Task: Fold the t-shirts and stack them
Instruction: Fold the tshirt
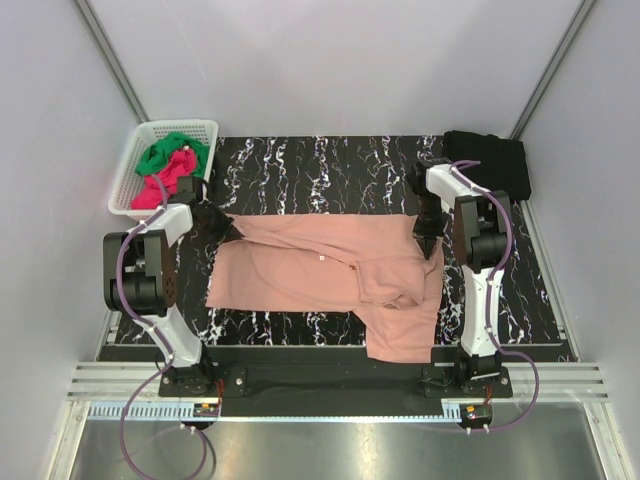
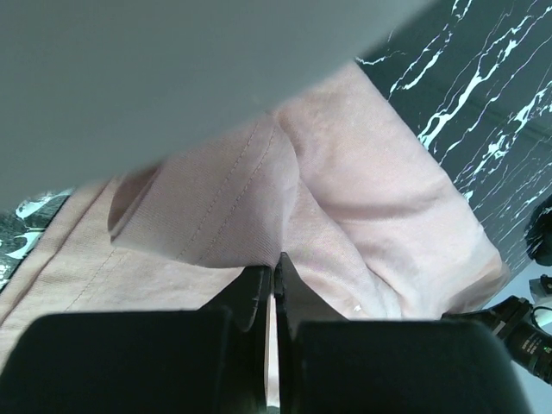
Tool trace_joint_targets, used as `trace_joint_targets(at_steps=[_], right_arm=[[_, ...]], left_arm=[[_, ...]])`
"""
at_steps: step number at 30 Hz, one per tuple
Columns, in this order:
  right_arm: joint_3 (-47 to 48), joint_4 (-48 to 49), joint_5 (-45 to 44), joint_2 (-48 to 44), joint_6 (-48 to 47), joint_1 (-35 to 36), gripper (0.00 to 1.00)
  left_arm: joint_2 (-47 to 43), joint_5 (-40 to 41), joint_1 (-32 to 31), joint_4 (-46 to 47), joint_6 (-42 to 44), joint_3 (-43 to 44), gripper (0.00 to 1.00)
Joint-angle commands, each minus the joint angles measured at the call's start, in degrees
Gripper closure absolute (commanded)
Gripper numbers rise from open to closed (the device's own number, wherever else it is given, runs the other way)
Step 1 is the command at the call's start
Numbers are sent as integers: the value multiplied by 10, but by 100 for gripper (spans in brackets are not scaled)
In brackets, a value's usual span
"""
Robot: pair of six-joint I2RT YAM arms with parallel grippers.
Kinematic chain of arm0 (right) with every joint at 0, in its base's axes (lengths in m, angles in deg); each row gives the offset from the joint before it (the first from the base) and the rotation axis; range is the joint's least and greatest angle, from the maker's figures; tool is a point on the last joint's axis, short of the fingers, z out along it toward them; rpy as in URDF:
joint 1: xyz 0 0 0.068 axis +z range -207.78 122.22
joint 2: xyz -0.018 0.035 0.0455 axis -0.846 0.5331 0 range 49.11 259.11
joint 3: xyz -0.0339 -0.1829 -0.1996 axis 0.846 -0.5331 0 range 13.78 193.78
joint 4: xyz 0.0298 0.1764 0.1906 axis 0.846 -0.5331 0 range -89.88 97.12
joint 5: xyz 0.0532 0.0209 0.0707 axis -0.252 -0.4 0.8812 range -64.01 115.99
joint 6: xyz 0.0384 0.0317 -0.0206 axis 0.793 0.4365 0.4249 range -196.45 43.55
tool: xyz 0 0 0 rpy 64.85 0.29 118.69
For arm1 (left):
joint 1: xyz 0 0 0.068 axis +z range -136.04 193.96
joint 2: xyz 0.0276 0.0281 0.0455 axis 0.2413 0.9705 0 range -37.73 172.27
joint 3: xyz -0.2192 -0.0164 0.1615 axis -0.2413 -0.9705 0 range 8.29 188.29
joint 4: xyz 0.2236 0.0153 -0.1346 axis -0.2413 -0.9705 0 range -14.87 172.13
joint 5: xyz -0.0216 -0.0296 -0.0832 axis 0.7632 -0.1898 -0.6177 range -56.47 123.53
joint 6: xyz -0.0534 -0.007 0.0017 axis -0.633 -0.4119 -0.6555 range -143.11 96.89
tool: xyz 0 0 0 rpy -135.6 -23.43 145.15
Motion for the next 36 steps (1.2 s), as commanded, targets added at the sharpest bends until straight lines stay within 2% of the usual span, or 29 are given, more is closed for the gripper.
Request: trace_joint_targets(at_steps=[1, 7, 20, 24, 31, 32, 33, 35, 36], right_arm=[[4, -1, -30, 13, 5, -5, 100], [47, -14, -34, 38, 2, -14, 100], [240, -79, -25, 121, -27, -35, 100], [247, -83, -7, 123, -29, -37, 100], [217, -77, -2, 109, -28, -36, 100], [213, -77, -1, 105, -29, -37, 100], [211, -75, 2, 103, -28, -36, 100], [203, -73, 12, 94, -31, -37, 100], [200, -73, 14, 91, -30, -36, 100]], left_arm=[[13, -22, -1, -38, 4, -2, 100], [16, -17, -2, -52, 14, 0, 100], [53, -9, -19, -102, 48, 49, 100], [57, -11, -27, -107, 48, 57, 97], [57, -12, -31, -108, 49, 57, 100], [58, -11, -30, -109, 50, 57, 96], [57, -9, -32, -110, 51, 57, 89], [55, 1, -33, -118, 54, 60, 68], [53, 5, -33, -122, 54, 64, 64]])
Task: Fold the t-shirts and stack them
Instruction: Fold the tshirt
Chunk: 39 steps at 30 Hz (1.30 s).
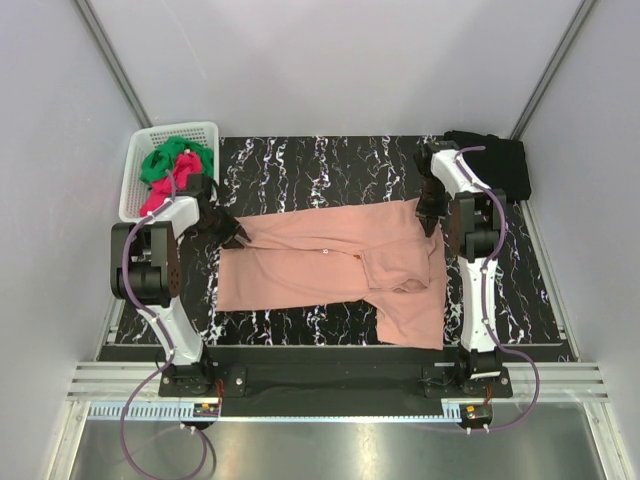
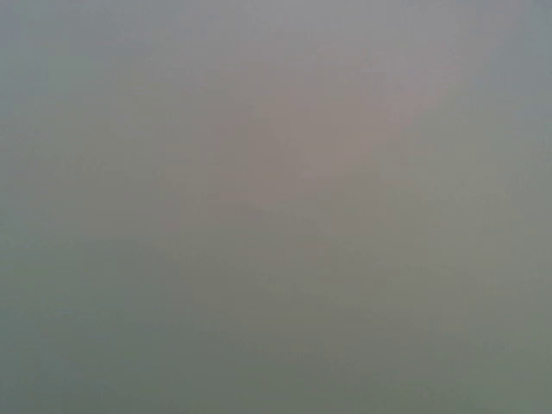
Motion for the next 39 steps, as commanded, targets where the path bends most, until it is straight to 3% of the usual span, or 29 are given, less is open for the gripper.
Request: trace_joint_targets(at_steps=[1, 6, 14, 19, 26, 31, 39], right_arm=[[-20, -33, 12, -27, -1, -3, 100], [-31, -32, 7, -82, 2, -4, 100], [7, -19, 26, -159, -8, -4, 100], [59, -8, 75, -133, -26, -3, 100], [122, -9, 96, -43, -32, -4, 100], [131, -6, 107, -36, -37, -3, 100], [120, 7, 141, -31, -43, -3, 100]], left_arm=[[2, 7, -9, -45, 4, 16, 62], [-29, 21, -10, -53, 3, 30, 49], [-31, -30, -10, -53, 3, 103, 48], [-13, -15, -10, -53, 13, 150, 48], [40, 88, -15, -79, 48, 204, 48], [81, 175, -16, -152, 89, 273, 48], [129, 256, -58, -173, 128, 313, 47]])
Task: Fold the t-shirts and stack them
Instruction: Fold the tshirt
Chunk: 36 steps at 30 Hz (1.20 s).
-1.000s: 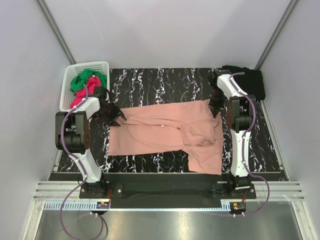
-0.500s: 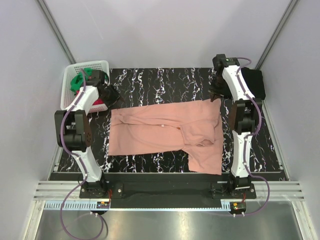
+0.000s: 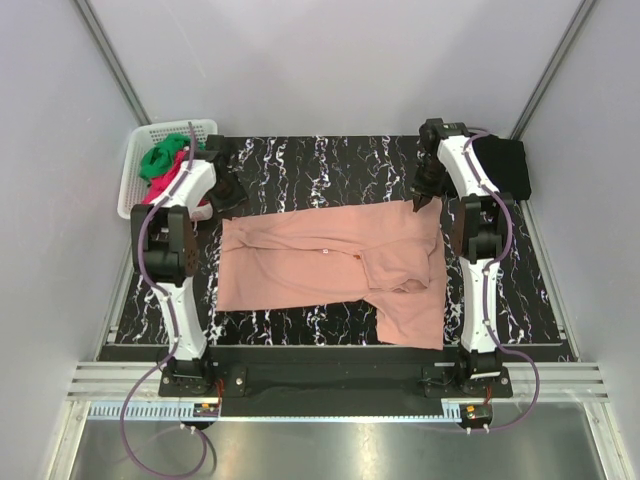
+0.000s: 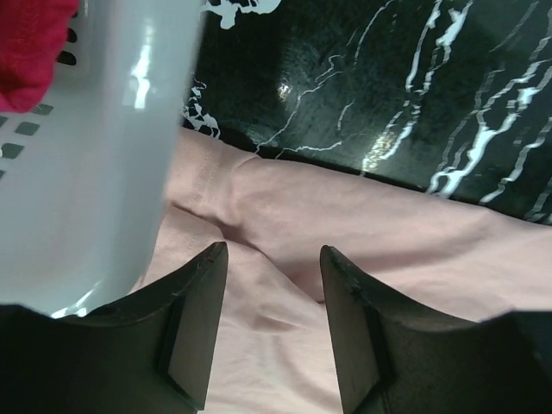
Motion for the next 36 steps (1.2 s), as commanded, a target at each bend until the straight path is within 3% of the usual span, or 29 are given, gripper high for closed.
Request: trace_joint_targets(at_steps=[1, 17, 26, 36], right_arm=[[17, -6, 20, -6, -12, -3, 100], [70, -6, 2, 81, -3, -4, 100], [73, -16, -37, 102, 19, -21, 100], [83, -52, -26, 130, 13, -44, 100]], left_arm=[[30, 77, -9, -19, 32, 30, 47], [66, 128, -14, -13, 2, 3, 48], [83, 164, -18, -15, -8, 16, 63], [115, 184, -18, -30, -16, 64, 65]])
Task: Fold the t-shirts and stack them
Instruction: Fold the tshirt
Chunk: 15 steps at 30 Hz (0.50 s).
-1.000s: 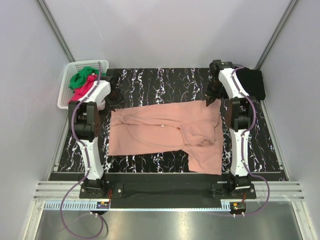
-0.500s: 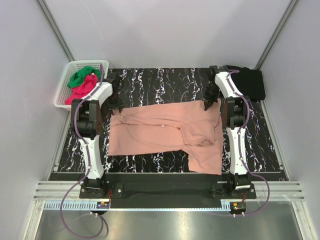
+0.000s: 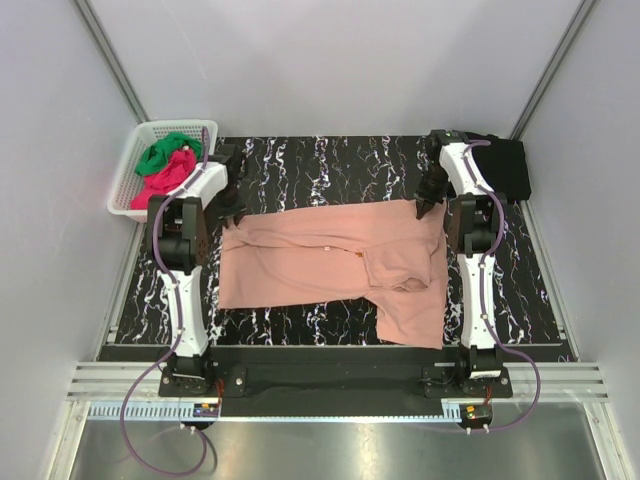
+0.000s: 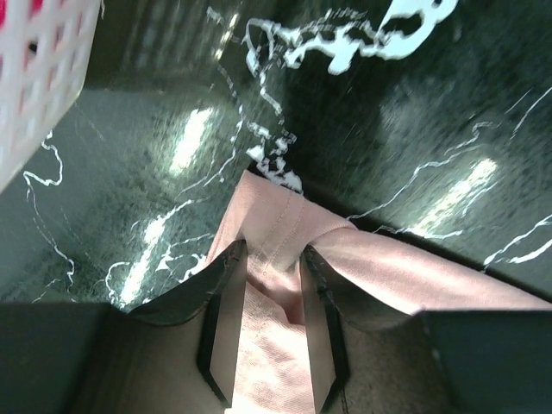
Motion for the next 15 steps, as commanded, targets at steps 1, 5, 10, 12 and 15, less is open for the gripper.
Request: trace_joint_targets(at_steps=[1, 5, 10, 12, 15], right_arm=[[16, -40, -16, 27, -6, -14, 100], [24, -32, 20, 26, -14, -14, 100], [37, -28, 53, 14, -19, -14, 99], [32, -21, 80, 1, -20, -14, 99], [34, -17, 91, -14, -25, -14, 100]], left_arm=[[22, 34, 1, 1, -5, 39, 65], [27, 21, 0, -1, 0, 55, 63], [19, 14, 0, 1, 10, 69, 59], [16, 1, 0, 0, 15, 74, 57], [3, -19, 0, 0, 21, 81, 55]])
